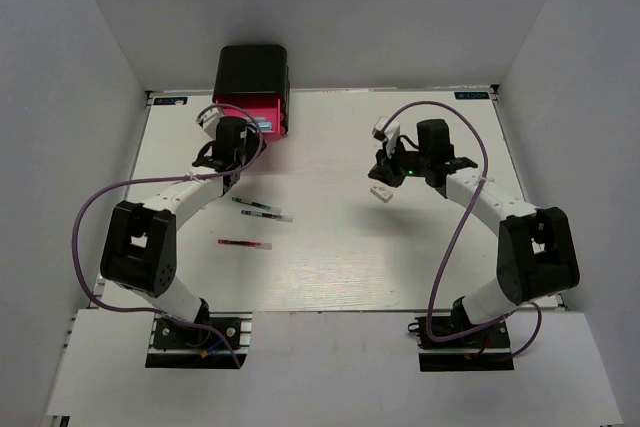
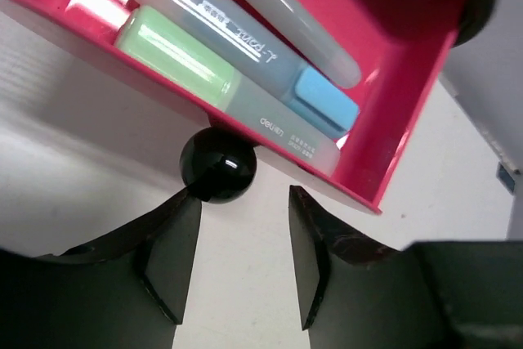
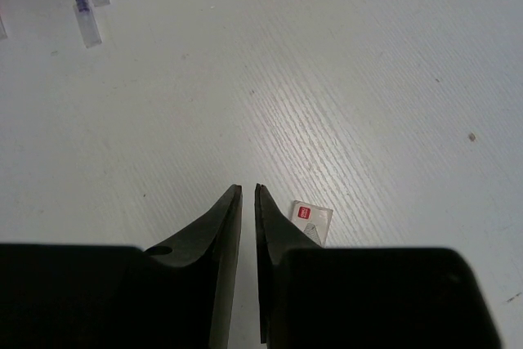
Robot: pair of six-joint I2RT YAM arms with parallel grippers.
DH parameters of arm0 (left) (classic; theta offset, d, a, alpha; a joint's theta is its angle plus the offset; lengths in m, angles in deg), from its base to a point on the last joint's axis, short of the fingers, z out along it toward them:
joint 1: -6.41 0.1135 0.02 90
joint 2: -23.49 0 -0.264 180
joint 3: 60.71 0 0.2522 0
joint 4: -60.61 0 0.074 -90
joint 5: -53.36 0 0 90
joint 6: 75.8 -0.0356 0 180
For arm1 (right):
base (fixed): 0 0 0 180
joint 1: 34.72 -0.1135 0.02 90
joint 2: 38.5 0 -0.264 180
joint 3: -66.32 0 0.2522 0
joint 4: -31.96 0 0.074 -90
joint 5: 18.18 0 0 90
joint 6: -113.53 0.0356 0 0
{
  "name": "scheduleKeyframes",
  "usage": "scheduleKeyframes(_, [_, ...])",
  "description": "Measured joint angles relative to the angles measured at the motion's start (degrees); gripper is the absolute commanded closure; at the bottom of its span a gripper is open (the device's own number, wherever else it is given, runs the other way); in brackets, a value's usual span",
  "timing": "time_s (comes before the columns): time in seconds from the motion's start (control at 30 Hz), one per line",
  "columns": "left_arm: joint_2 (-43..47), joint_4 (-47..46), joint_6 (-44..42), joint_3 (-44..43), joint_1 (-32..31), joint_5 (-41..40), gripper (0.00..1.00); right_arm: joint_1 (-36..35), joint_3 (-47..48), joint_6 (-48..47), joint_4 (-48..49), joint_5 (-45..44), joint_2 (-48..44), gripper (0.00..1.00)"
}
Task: Sort the stationery into containers
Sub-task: Close the drawer in the storage box.
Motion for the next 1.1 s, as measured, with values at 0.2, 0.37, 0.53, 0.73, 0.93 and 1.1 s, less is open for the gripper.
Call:
scheduleKeyframes(0.2, [0.0, -2.5, 0.7, -3.1, 0.0, -0.2, 0.26, 0.2, -0.6, 0.0, 0.4, 0.1, -0.1, 0.82])
scheduleKeyframes(0.37, [-1.9, -3.5, 0.8, -5.8, 0.1, -1.3, 0.23, 0.5, -0.6, -0.1, 0.7, 0.4, -0.1, 0.81])
scheduleKeyframes(0.53, [-7.0, -3.2, 0.6, -11.6, 0.6, -2.2, 0.22, 0.9, -0.7, -0.2, 0.8, 0.4, -0.1, 0.81])
scheduleKeyframes(0.73, [-10.5, -2.8, 0.1, -17.5, 1.8, -2.4, 0.22, 1.2, -0.9, -0.2, 0.8, 0.4, -0.1, 0.81])
scheduleKeyframes(0.93, [-13.2, -3.2, 0.1, -20.9, 3.1, -2.0, 0.24, 1.7, -1.4, -0.5, 0.8, 0.4, -0.1, 0.79])
scheduleKeyframes(1.1, [-12.5, -5.6, -0.9, -19.5, 3.9, -0.6, 0.39, 1.9, -1.4, -0.9, 0.8, 0.4, -0.1, 0.79])
